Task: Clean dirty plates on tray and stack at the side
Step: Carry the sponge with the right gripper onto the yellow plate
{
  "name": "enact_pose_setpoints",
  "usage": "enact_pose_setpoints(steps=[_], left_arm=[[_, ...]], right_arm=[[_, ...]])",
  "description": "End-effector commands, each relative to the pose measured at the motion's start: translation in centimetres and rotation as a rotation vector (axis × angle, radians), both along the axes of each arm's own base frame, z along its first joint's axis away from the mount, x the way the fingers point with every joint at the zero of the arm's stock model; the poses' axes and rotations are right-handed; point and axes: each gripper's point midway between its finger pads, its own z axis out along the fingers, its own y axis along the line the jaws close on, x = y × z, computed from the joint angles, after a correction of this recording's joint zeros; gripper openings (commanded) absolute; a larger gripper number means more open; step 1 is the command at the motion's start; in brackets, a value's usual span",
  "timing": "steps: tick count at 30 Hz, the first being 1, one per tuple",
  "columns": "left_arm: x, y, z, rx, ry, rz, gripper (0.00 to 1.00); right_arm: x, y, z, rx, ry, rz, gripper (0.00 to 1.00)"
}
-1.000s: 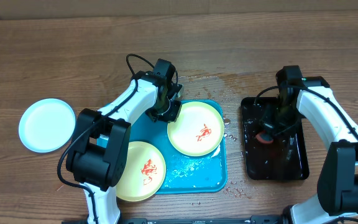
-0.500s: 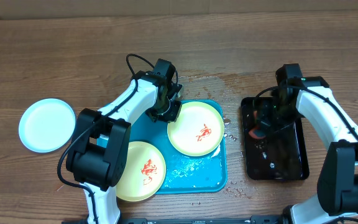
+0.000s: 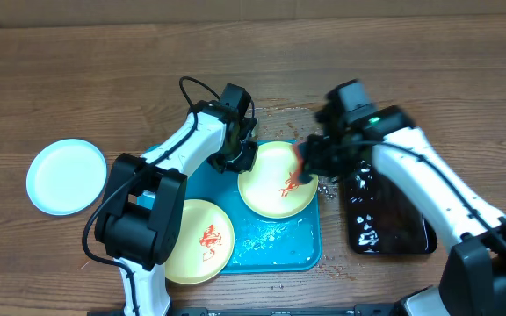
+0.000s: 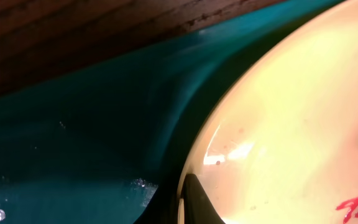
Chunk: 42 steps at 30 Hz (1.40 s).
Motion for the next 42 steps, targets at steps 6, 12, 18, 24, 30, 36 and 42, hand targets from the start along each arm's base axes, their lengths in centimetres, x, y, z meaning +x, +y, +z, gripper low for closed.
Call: enact_pose_setpoints(steps=[6, 12, 18, 24, 30, 36, 42], left_arm=[[-2.0, 3.2, -3.4, 0.227, 0.082, 0.14, 0.04], [-2.8, 4.9, -3.2, 0.321, 0.101, 0.18, 0.04], [-3.3, 6.4, -2.9, 0.404, 0.105, 0.27, 0.04], [-3.7, 6.8, -2.8, 0.425, 0.117, 0.272, 0.04], [-3.8, 6.8, -2.8, 0.424, 0.125, 0.264, 0.04], [-3.9, 5.6, -3.0, 0.363, 0.138, 0.201, 0.04], [-4.2, 4.8, -3.0, 0.334, 0.145, 0.141, 0.04]], right_arm=[[-1.4, 5.2, -3.3, -0.001, 0.114, -0.042, 0.04], [-1.8, 5.2, -7.2, -0.056, 0.195, -0.041, 0.04], [0.2, 4.2, -7.9, -0.123, 0.12, -0.113, 0.04], [1.7, 0.3, -9.0, -0.313, 0.053, -0.224, 0.04], [1.9, -2.5, -10.0, -0.457, 0.012, -0.152, 0.04], [1.6, 1.5, -9.7, -0.307, -0.086, 0.217, 0.04], [0.5, 4.5, -9.1, -0.157, -0.085, 0.325, 0.04]])
